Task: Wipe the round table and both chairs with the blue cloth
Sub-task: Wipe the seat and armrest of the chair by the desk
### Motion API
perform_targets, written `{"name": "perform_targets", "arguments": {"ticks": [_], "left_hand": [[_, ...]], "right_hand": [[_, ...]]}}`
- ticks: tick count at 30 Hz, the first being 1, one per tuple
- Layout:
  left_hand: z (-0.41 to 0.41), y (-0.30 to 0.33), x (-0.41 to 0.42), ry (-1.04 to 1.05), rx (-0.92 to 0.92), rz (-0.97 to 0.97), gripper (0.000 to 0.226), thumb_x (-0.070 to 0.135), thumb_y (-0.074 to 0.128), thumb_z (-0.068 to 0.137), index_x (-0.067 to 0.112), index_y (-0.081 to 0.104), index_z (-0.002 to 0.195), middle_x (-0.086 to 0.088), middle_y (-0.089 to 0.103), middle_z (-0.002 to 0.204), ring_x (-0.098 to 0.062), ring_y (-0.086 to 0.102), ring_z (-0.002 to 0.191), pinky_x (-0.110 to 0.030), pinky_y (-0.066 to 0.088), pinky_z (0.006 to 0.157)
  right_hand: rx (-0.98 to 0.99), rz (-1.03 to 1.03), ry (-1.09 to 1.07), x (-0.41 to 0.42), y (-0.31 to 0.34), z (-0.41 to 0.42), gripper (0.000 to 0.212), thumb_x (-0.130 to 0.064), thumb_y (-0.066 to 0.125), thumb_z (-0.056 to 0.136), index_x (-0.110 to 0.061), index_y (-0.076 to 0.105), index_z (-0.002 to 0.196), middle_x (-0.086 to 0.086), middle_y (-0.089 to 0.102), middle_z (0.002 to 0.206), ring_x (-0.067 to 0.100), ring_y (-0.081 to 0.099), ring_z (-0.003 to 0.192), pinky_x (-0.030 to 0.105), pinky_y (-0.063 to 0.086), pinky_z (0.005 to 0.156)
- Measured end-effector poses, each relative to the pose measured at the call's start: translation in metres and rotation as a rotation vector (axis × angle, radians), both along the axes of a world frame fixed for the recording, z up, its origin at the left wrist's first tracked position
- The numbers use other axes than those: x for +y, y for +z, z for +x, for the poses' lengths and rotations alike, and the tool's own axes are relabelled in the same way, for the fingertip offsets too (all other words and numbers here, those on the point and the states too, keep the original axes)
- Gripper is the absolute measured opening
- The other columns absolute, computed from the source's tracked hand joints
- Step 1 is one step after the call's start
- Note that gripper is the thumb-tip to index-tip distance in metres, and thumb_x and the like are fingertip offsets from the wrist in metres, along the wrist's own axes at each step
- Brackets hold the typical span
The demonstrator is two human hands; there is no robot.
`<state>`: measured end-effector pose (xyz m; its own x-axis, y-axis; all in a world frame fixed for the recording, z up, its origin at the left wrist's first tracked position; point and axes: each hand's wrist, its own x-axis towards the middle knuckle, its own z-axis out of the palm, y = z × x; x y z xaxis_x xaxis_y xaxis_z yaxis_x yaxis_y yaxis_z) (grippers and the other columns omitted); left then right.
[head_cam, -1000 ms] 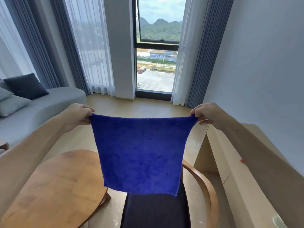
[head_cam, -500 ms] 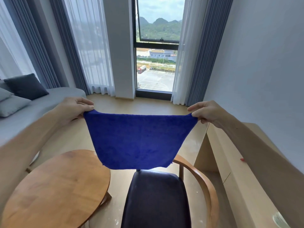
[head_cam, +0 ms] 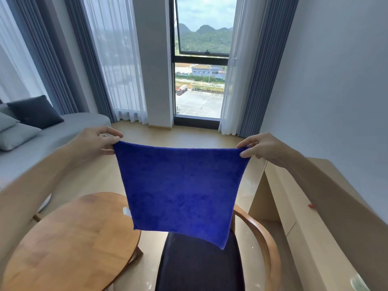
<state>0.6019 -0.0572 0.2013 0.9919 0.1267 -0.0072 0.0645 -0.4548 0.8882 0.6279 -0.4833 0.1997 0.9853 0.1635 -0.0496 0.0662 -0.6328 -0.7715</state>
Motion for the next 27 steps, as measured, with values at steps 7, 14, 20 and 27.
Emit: {"name": "perform_targets", "arguments": {"ticks": [7,14,20,27], "left_hand": [[-0.003,0.000,-0.001,-0.100,-0.106,0.449,0.007,0.016,0.067,0.089,0.017,0.071,0.084,-0.011,0.071,0.085,-0.031,0.064,0.083,-0.039,0.048,0.078],[0.000,-0.002,-0.004,-0.064,-0.048,0.529,0.013,0.019,0.058,0.095,0.012,0.066,0.088,-0.008,0.069,0.086,-0.024,0.062,0.080,-0.034,0.048,0.071],[0.005,-0.007,-0.027,0.053,0.086,0.377,0.017,0.017,0.053,0.096,0.007,0.062,0.086,-0.014,0.070,0.079,-0.024,0.067,0.072,-0.035,0.054,0.068],[-0.015,-0.021,-0.115,-0.045,0.288,-0.185,0.008,0.010,0.055,0.094,0.004,0.059,0.090,-0.008,0.066,0.068,-0.021,0.068,0.060,-0.034,0.057,0.071]], "right_hand": [[-0.236,-0.179,0.019,0.004,-0.011,0.010,0.011,-0.009,0.065,0.089,-0.009,0.075,0.093,0.005,0.071,0.083,0.023,0.063,0.089,0.039,0.052,0.084],[-0.292,-0.187,-0.015,0.005,-0.014,0.012,0.015,-0.015,0.060,0.093,-0.009,0.073,0.092,0.006,0.070,0.079,0.018,0.062,0.072,0.025,0.049,0.066],[-0.202,-0.082,-0.109,0.011,-0.014,0.013,0.013,-0.013,0.061,0.088,-0.009,0.072,0.080,0.011,0.070,0.075,0.014,0.059,0.063,0.026,0.049,0.059],[-0.071,0.052,0.012,0.078,-0.018,-0.012,0.010,-0.013,0.065,0.085,-0.005,0.070,0.082,0.005,0.068,0.073,0.010,0.062,0.064,0.020,0.045,0.054]]}}
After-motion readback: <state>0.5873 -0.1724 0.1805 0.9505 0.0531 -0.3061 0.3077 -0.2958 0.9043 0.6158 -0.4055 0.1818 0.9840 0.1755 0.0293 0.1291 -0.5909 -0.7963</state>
